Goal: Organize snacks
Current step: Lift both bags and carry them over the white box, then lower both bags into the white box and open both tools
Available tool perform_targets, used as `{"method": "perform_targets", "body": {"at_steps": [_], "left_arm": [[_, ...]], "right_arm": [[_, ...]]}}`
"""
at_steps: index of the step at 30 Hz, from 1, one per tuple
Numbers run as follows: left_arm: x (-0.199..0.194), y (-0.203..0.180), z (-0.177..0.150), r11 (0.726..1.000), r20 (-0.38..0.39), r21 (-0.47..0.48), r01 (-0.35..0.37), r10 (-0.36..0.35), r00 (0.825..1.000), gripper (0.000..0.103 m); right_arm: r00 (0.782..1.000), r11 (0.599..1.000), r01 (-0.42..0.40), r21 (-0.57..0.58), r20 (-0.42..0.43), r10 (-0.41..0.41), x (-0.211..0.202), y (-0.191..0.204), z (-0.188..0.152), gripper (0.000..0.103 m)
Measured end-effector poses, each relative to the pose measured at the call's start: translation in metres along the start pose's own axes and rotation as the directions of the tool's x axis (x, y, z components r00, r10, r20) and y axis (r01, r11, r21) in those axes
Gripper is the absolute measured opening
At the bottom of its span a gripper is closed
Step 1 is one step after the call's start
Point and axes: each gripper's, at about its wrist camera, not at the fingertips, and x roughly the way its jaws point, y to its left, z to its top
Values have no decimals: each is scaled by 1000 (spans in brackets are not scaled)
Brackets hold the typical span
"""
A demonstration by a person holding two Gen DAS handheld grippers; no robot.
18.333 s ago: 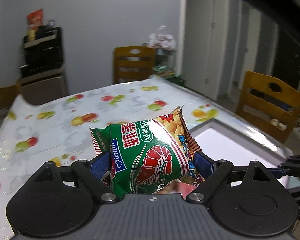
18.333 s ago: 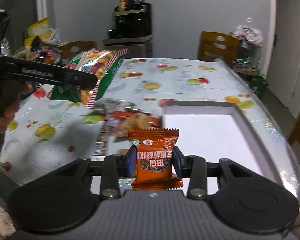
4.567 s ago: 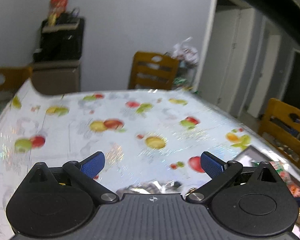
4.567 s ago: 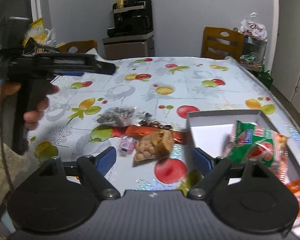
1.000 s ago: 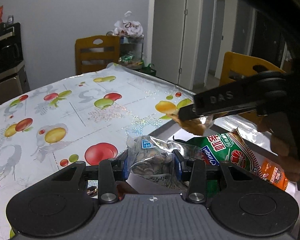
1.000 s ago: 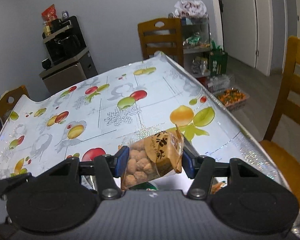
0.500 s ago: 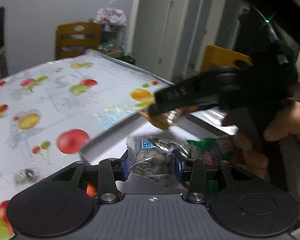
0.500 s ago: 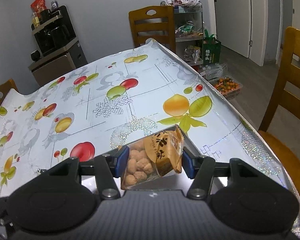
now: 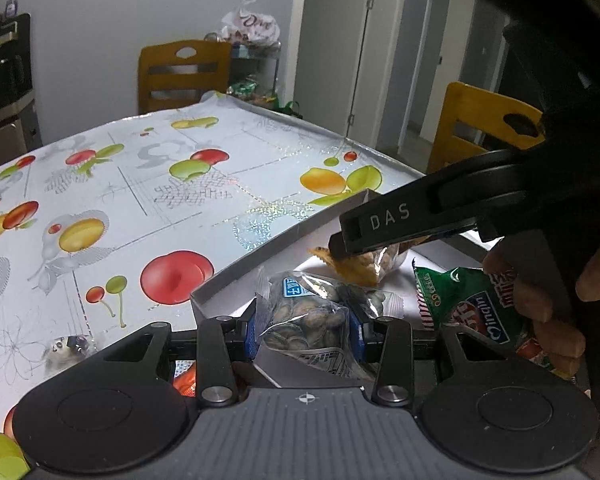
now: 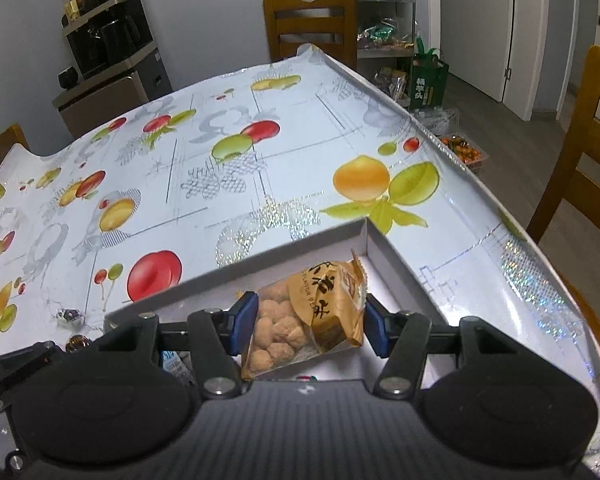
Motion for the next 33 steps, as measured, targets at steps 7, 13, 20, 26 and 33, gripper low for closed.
{"method": "perform_targets", "body": {"at_steps": [7, 13, 20, 26, 33], "left_arm": [[0, -3, -1, 1000, 4, 12, -9, 8, 1000, 43], [2, -5, -2, 1000, 2, 23, -12, 11, 1000, 43], [3, -7, -3, 999, 3, 31, -18, 18, 1000, 44], [4, -7, -2, 999, 15, 29, -26, 25, 1000, 45], [5, -9, -3, 999, 23, 32, -34, 33, 999, 51]], "right_arm": [[1000, 999, 19, 29, -2, -19, 2, -5, 2, 56], [1000, 1000, 14, 27, -7, -14, 5, -5, 1, 56], [1000, 999, 14, 34, -26, -13, 9, -6, 1, 56], [1000, 999, 17, 41, 3, -17, 8, -6, 0, 56], [1000, 995, 2, 102, 6, -2, 5, -14, 2, 68]]}}
